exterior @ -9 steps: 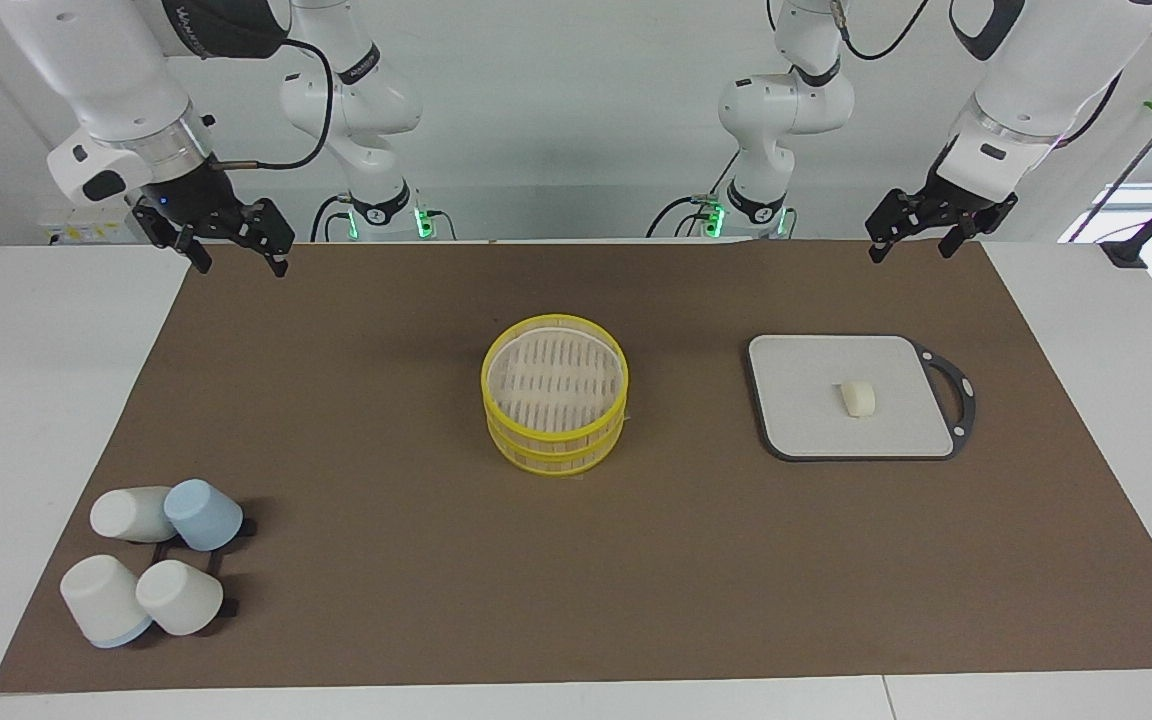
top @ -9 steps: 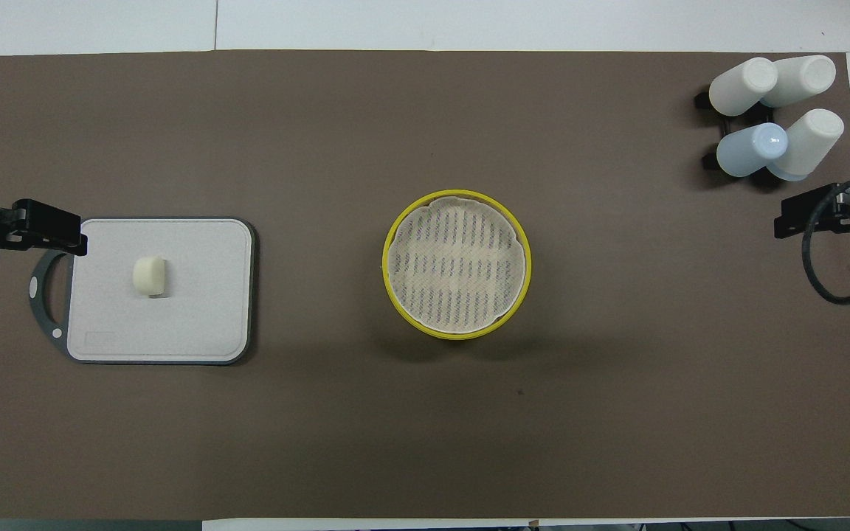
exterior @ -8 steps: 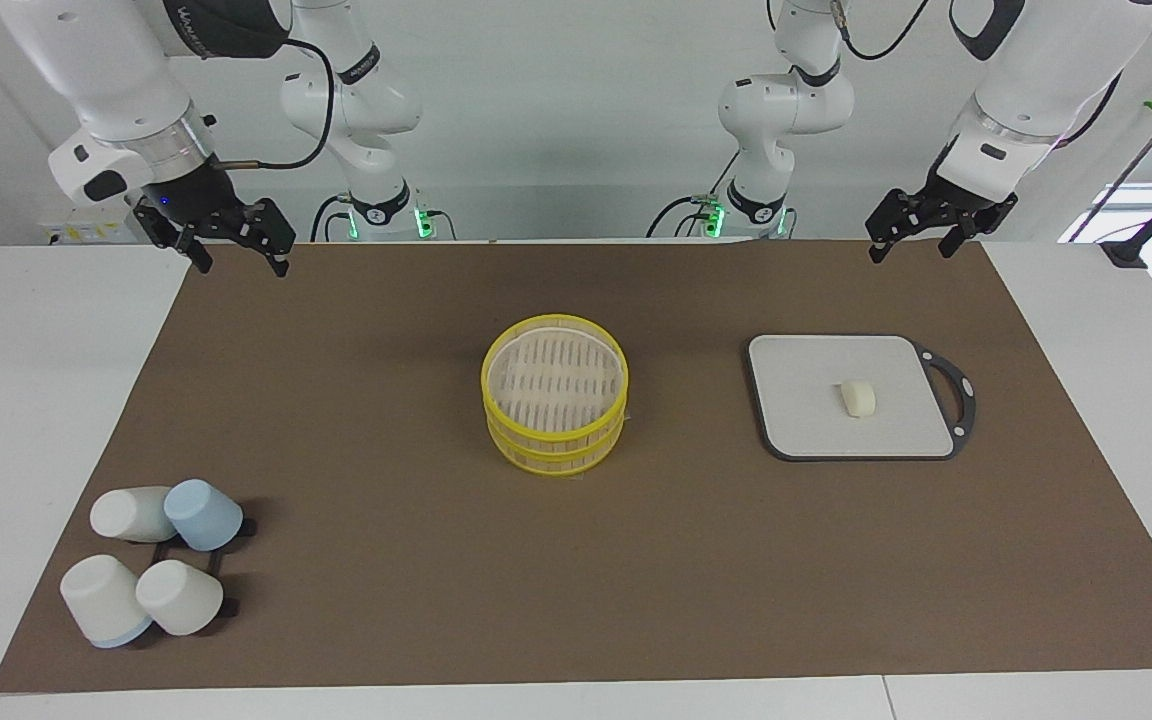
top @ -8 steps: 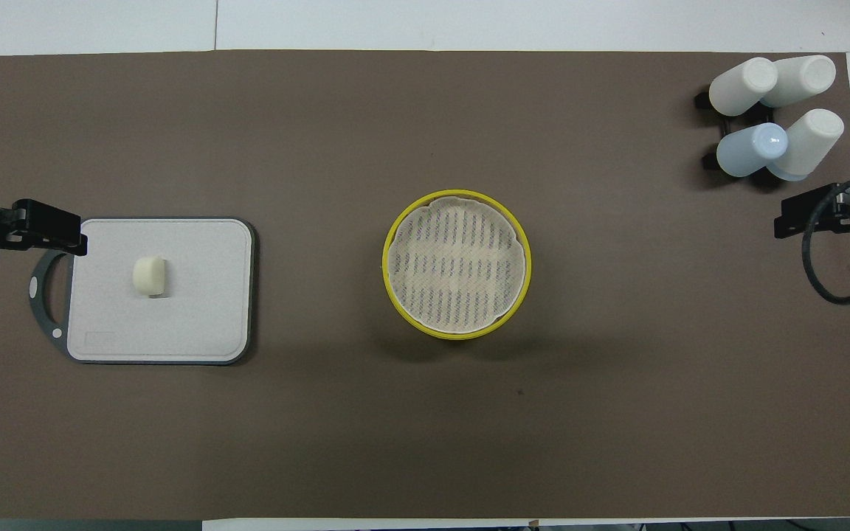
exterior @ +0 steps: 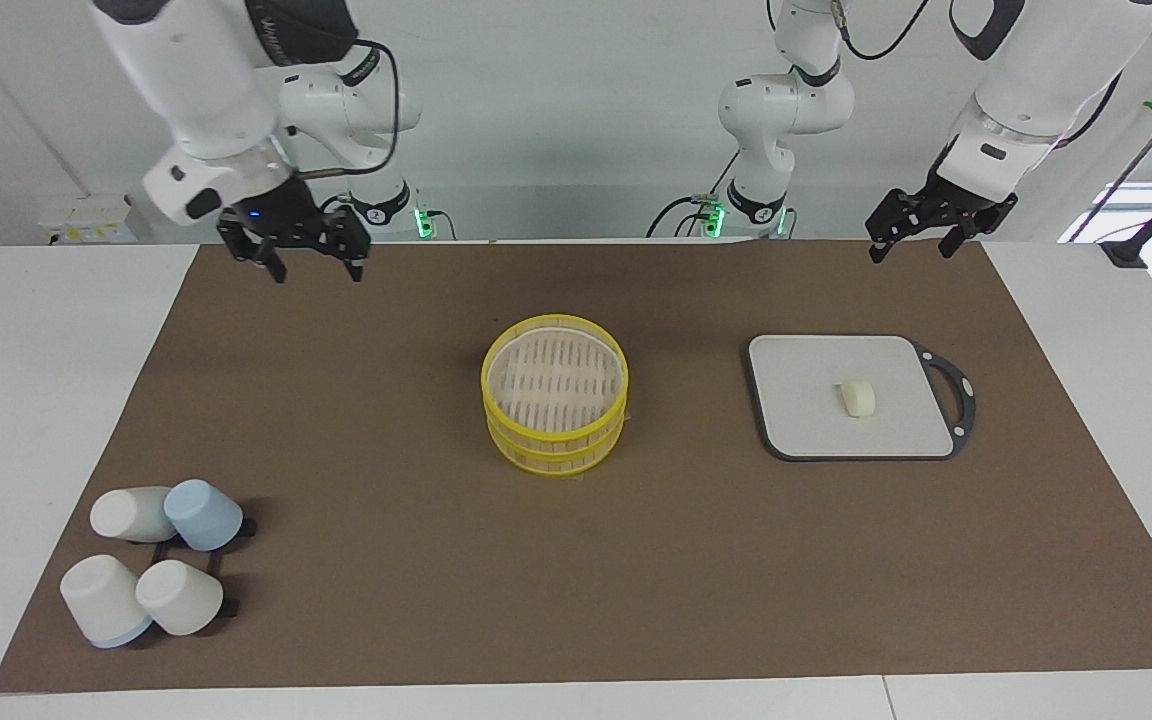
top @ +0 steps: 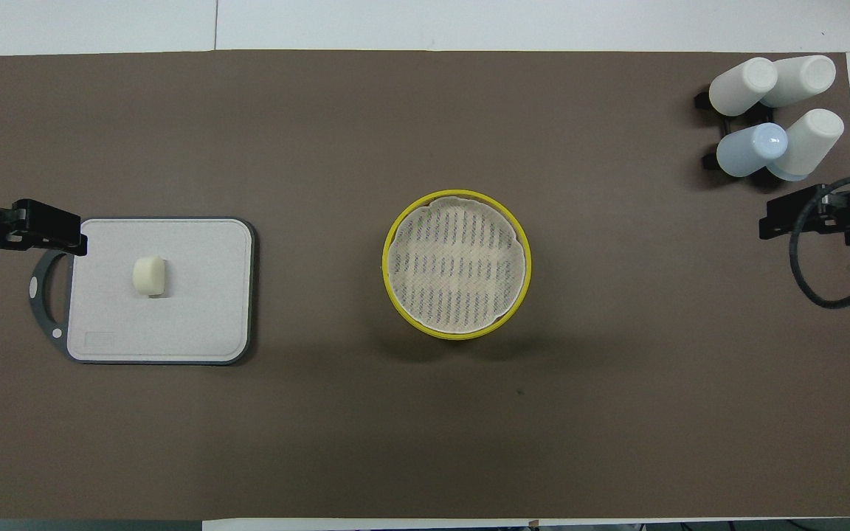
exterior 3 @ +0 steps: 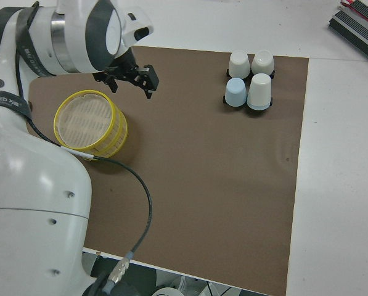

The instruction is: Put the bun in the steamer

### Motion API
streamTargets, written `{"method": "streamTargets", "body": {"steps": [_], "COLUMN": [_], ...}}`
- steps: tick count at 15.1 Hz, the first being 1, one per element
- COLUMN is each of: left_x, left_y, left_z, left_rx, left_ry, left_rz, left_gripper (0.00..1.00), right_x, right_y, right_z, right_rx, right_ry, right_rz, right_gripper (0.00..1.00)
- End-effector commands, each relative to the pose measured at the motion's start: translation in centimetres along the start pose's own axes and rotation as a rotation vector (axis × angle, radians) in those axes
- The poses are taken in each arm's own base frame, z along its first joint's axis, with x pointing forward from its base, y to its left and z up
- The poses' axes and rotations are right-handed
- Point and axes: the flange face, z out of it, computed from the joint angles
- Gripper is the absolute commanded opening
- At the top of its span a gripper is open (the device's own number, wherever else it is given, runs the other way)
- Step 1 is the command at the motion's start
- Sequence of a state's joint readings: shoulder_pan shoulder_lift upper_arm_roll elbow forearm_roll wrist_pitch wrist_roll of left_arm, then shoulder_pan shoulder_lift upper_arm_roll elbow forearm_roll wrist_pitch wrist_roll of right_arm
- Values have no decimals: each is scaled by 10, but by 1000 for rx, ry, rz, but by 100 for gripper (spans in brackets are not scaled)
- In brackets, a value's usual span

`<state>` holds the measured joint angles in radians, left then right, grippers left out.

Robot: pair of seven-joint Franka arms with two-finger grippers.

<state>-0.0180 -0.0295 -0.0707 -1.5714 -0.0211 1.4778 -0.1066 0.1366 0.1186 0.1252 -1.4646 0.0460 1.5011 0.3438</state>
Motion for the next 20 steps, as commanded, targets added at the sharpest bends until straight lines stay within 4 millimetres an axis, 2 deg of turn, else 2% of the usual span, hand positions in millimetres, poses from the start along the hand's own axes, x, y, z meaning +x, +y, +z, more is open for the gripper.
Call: {"method": "streamTargets", "body": {"steps": [1, 2, 4, 5, 6, 7, 8, 10, 12, 14, 16, 18, 19, 20], "left_x": [-6, -10, -17, -20, -22, -21, -18, -6, 0, 5, 13, 15, 15, 15], "left_y": [-1, -2, -8, -18, -29, -33, -44, -55, -56, -57, -58, -57, -58, -58], "left_z": [6, 17, 63, 91, 119, 141, 160, 206, 246, 275, 294, 300, 301, 304], "left_rx": [-11, -11, -9, -8, -7, -6, -6, -8, -9, -10, -11, -11, -10, -9], "left_ry": [18, 29, 43, 50, 57, 69, 73, 70, 98, 109, 133, 138, 137, 138], "left_rz": [-10, -11, -20, -35, -24, 12, 25, 31, 26, 28, 30, 43, 55, 72], "left_gripper": [100, 100, 100, 100, 100, 100, 100, 100, 100, 100, 100, 100, 100, 100], "right_x": [48, 53, 45, 43, 34, 19, 10, -1, -4, -13, -19, -24, -25, -25], "right_y": [-86, -111, -176, -199, -226, -254, -273, -291, -297, -298, -296, -294, -293, -293], "right_z": [24, 43, 76, 96, 117, 131, 141, 153, 173, 188, 201, 210, 209, 210], "right_rx": [-21, -22, -9, -27, -55, -80, -87, -83, -80, -76, -55, -55, -58, -59], "right_ry": [-25, -29, 8, 14, 18, 40, 63, 75, 87, 101, 125, 125, 123, 122], "right_rz": [-8, -14, 15, 12, -15, -51, -70, -88, -101, -117, -130, -137, -137, -138], "right_gripper": [100, 100, 100, 100, 100, 100, 100, 100, 100, 100, 100, 100, 94, 83]}}
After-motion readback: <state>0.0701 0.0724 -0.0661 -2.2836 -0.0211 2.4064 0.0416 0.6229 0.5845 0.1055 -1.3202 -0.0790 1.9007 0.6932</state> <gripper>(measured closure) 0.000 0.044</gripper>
